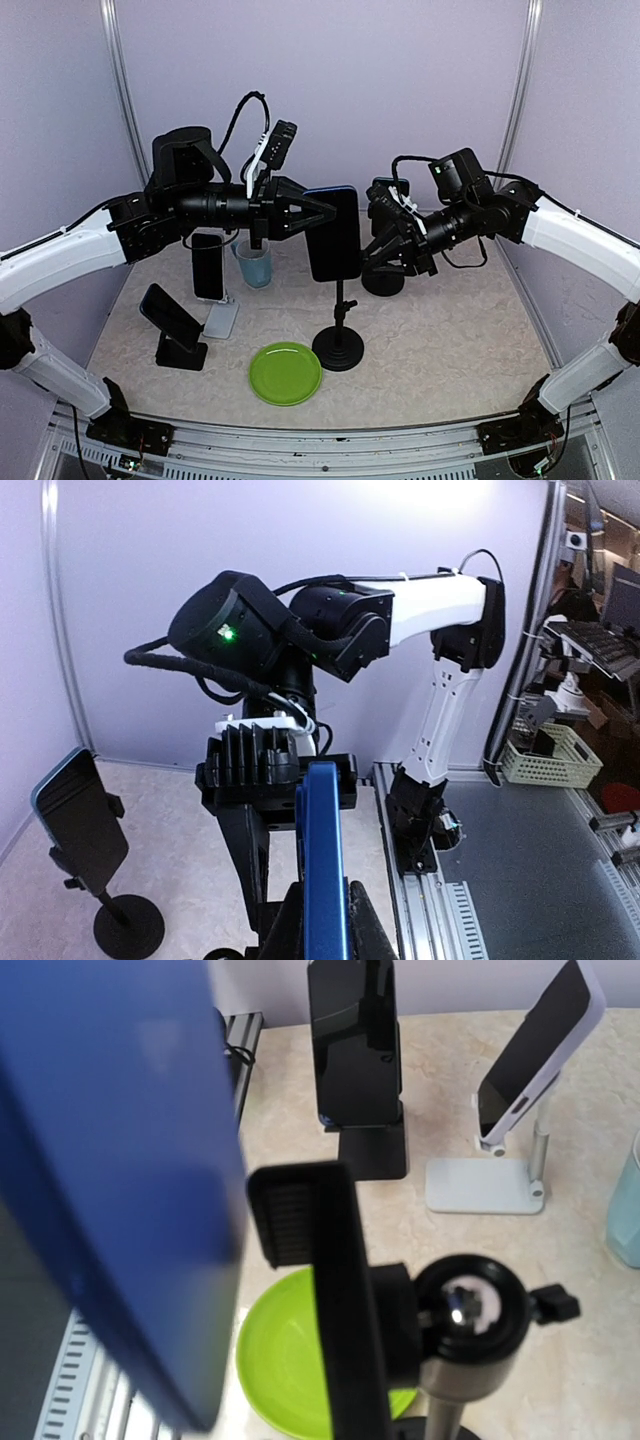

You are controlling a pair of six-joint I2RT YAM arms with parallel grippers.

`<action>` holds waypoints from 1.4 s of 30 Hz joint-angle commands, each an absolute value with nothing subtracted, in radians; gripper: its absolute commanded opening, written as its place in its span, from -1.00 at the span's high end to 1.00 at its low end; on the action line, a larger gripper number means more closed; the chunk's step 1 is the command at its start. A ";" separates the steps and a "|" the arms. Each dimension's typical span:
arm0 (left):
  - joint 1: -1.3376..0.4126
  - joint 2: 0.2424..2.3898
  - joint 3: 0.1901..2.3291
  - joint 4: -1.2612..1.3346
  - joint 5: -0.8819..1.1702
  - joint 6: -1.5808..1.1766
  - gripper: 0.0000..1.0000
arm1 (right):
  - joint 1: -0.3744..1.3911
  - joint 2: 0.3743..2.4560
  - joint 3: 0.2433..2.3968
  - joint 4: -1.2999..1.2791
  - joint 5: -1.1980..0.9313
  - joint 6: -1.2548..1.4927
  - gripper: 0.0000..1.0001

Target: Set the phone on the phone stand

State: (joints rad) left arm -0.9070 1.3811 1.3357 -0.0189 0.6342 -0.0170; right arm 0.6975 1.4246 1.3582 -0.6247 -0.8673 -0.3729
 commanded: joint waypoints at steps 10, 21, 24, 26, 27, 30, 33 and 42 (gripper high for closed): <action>-0.869 1.616 1.533 0.058 1.067 0.033 1.00 | 0.705 1.447 1.388 -0.693 -0.953 -0.405 1.00; -0.784 1.686 1.510 0.104 1.110 0.052 1.00 | 0.706 1.453 1.397 -0.716 -0.990 -0.421 1.00; -0.754 1.695 1.495 0.125 1.118 0.041 1.00 | 0.706 1.453 1.397 -0.721 -0.988 -0.425 1.00; -0.744 1.692 1.480 0.128 1.114 0.041 1.00 | 0.706 1.449 1.396 -0.726 -0.984 -0.430 1.00; -0.736 1.688 1.472 0.125 1.109 0.041 1.00 | 0.706 1.446 1.396 -0.729 -0.980 -0.433 1.00; -0.720 1.672 1.442 0.107 1.096 0.042 1.00 | 0.705 1.433 1.397 -0.736 -0.968 -0.440 1.00; -0.704 1.643 1.411 0.080 1.057 0.053 1.00 | 0.704 1.416 1.388 -0.735 -0.953 -0.445 1.00; -0.683 1.605 1.390 -0.032 0.963 0.085 1.00 | 0.690 1.397 1.377 -0.736 -0.940 -0.449 1.00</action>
State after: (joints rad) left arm -0.7624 1.6371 1.4033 0.0666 1.0924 0.0360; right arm 0.6937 1.4528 1.3830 -0.6319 -0.8845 -0.4240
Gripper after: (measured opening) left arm 0.066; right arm 0.226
